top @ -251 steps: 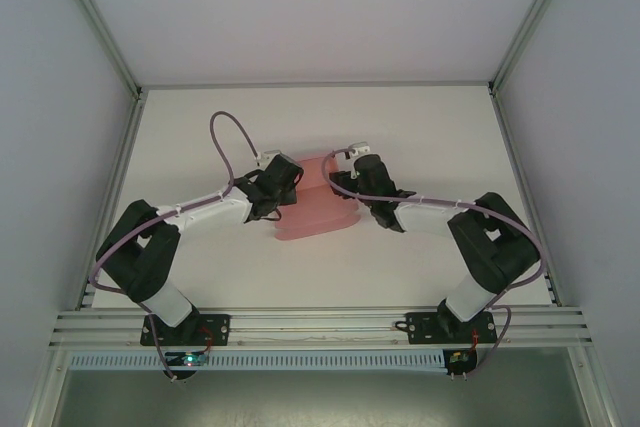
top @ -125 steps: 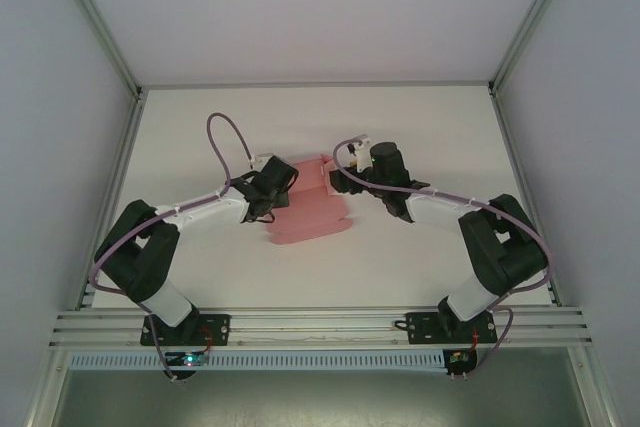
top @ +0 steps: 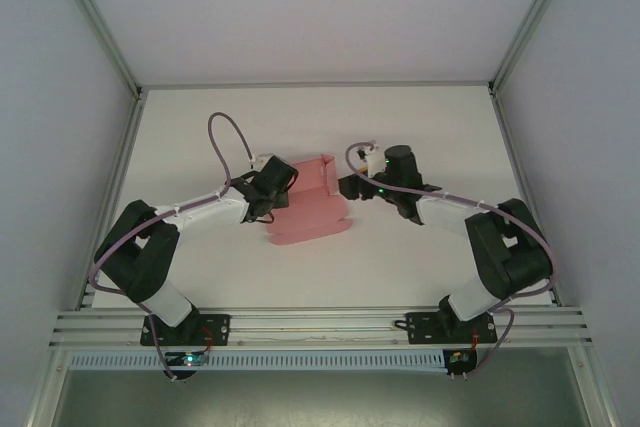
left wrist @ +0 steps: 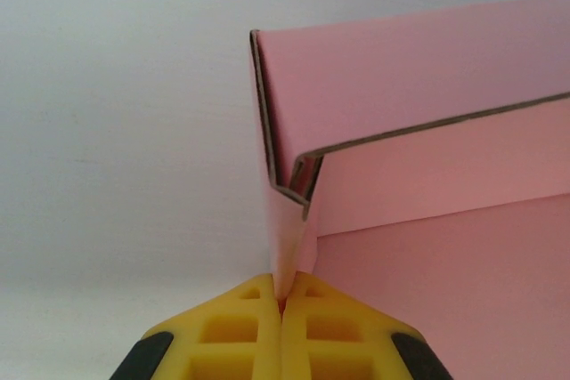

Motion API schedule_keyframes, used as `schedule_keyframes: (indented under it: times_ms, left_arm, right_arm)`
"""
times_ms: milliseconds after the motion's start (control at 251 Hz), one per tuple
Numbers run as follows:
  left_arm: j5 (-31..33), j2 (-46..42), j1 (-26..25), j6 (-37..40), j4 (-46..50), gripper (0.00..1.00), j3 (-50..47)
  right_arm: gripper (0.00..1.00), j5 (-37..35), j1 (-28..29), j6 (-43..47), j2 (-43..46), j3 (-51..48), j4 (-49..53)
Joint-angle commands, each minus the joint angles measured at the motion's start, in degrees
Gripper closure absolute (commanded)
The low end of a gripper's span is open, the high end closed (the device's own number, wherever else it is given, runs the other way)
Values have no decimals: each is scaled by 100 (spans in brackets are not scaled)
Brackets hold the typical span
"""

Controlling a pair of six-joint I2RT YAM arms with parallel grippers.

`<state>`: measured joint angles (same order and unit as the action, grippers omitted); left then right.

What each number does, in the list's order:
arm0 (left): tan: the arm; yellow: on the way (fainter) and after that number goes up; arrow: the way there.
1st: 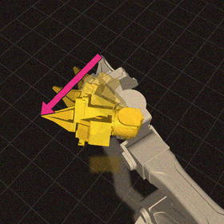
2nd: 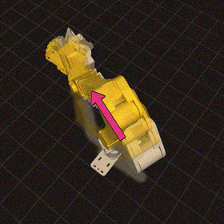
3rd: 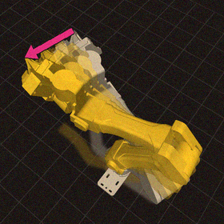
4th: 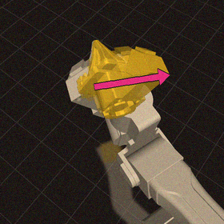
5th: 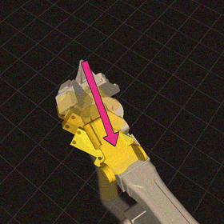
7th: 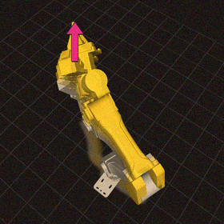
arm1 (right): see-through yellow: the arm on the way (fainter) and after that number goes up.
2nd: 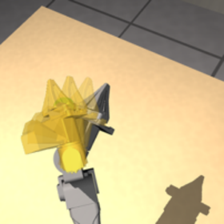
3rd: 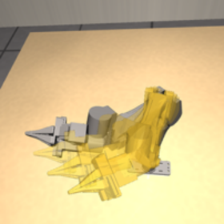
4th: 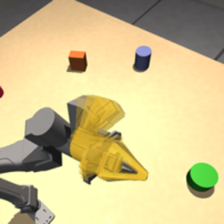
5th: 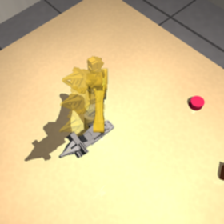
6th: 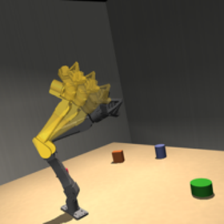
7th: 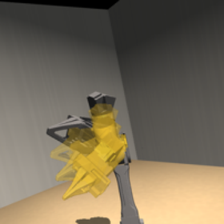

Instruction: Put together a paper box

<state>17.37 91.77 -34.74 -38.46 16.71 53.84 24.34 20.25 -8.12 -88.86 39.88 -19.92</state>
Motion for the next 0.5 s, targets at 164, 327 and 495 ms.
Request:
schedule_keyframes:
  times_ms: [164,327,495]
  left_arm:
    - [-185,52,63,277,65,100,-176]
    - [-236,108,61,306,70,100,-124]
    - [-176,119,60,293,102,100,-120]
  right_arm:
    - [43,1909,-602,488,-639,643,217]
    - [46,2545,-628,703,-1561,1348,460]
    - [53,3139,-637,761,-2147,1813,574]
